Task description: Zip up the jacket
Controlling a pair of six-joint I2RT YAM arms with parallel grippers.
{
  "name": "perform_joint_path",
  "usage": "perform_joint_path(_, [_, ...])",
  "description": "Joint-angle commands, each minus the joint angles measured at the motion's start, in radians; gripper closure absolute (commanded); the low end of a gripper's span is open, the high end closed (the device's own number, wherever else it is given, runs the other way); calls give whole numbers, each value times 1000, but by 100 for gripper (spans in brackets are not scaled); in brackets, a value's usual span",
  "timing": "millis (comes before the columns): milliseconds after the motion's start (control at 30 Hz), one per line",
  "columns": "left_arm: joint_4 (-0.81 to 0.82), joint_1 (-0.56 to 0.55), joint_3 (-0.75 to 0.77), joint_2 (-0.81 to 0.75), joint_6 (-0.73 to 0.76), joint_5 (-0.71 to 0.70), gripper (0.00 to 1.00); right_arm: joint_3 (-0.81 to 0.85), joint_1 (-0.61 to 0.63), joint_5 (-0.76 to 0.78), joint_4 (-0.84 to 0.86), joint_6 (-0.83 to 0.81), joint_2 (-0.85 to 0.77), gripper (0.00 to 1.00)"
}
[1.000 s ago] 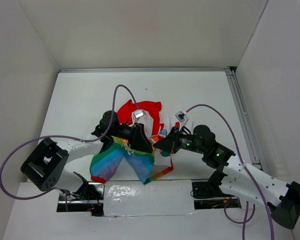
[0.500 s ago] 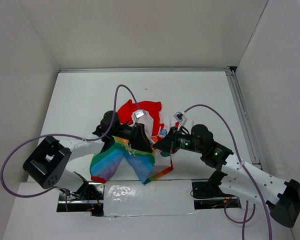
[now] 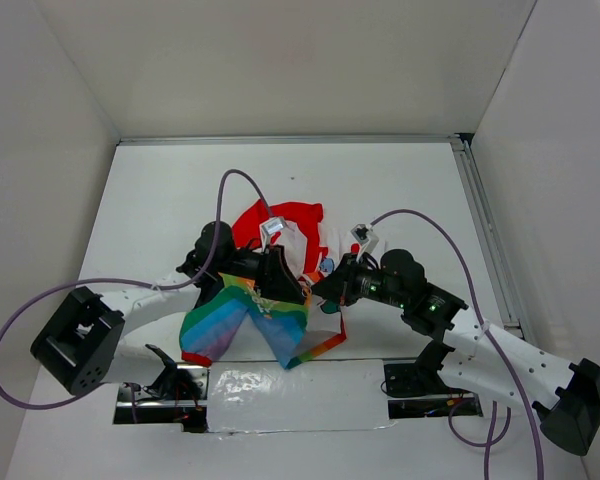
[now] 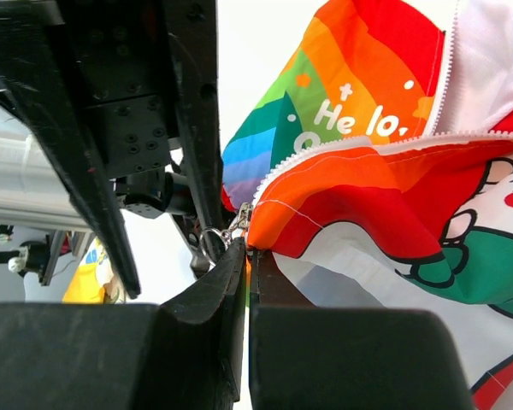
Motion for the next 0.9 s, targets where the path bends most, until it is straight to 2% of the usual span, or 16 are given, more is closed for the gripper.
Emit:
perform_joint_path(0, [5, -11, 35, 6, 39, -10, 47, 37, 15, -22, 51, -17, -17, 100])
perform_joint_path(367, [12, -12, 44, 35, 28, -20, 48, 42, 35, -11, 43, -17, -16, 100])
perform_joint_path(467, [-6, -12, 46, 26, 34, -31, 53, 44, 35, -6, 45, -14, -11, 100])
perform_joint_path(567, [-24, -14, 49, 18, 45, -46, 64, 50, 35, -3, 46, -11, -6, 100])
perform_joint_path(600, [-43, -14, 52, 15, 50, -52, 82, 51, 35, -2, 43, -11, -6, 100])
perform_joint_path(667, [-73, -15, 58, 11, 59, -74, 99, 56, 35, -5, 36, -14, -8, 100])
perform_joint_path(733, [-161, -15, 75, -8, 88, -112, 100, 76, 35, 11, -15, -23, -13, 100])
perform_joint_path(867, [-329, -12, 93, -63, 149, -291, 100, 106, 37, 41, -124, -41, -62, 100])
